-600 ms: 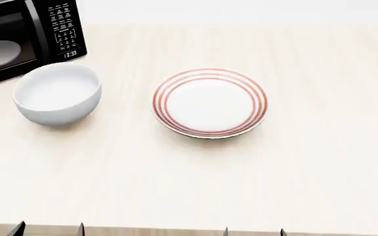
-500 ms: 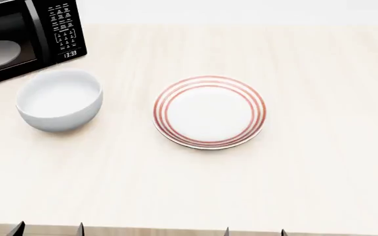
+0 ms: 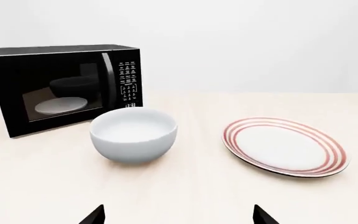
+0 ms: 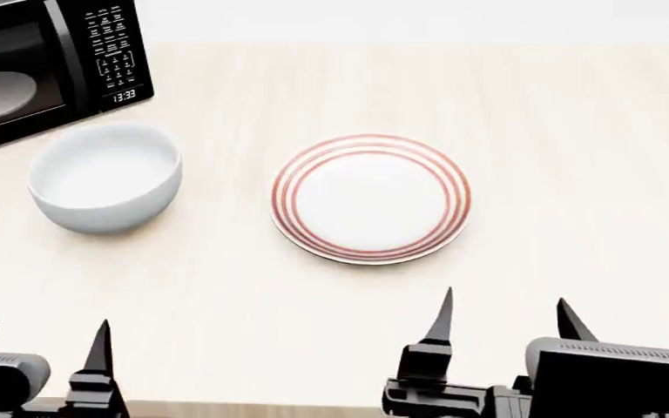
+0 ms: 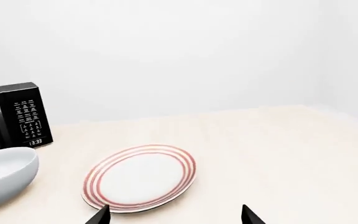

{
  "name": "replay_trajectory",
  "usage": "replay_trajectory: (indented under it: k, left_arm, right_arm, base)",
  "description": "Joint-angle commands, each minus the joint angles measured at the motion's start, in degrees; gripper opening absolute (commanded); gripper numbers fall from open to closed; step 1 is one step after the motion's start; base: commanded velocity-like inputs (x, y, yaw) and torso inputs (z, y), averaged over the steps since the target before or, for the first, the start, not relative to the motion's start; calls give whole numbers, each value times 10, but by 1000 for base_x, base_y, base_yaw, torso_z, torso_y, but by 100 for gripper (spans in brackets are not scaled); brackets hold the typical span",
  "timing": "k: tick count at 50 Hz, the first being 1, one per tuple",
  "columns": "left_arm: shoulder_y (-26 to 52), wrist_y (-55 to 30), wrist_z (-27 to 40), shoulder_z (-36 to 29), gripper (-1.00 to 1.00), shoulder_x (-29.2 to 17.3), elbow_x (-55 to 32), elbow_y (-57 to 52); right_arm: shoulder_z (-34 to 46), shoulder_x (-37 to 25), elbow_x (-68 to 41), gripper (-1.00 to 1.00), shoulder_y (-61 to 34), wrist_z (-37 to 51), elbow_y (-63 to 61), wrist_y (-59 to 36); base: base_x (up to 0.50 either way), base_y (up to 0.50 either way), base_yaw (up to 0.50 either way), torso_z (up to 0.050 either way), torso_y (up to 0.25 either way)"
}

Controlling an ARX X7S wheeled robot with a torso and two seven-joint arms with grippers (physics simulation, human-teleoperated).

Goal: Put the white bowl to the right of the plate.

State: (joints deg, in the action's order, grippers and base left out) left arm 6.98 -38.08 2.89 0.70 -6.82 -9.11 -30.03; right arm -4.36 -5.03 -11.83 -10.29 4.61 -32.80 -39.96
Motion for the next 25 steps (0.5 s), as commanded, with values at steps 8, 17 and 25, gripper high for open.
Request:
replay_trajectory:
  k: [8, 17, 25]
  left_arm:
    - [39, -136, 18, 20, 100, -24, -34, -144]
    - [40, -140, 18, 39, 100, -26, -48, -145]
    - [38, -139, 23, 29, 100, -28, -48, -154]
  right_arm:
    - [-42, -18, -78, 100, -64, 6, -116, -156]
    - [-6, -25, -34, 100, -54, 47, -125, -125]
    - [-40, -22, -97, 100, -48, 5, -140, -129]
  base:
    - [0, 412, 0, 0, 0]
    - [0, 265, 0, 0, 0]
    - [338, 0, 0, 0, 0]
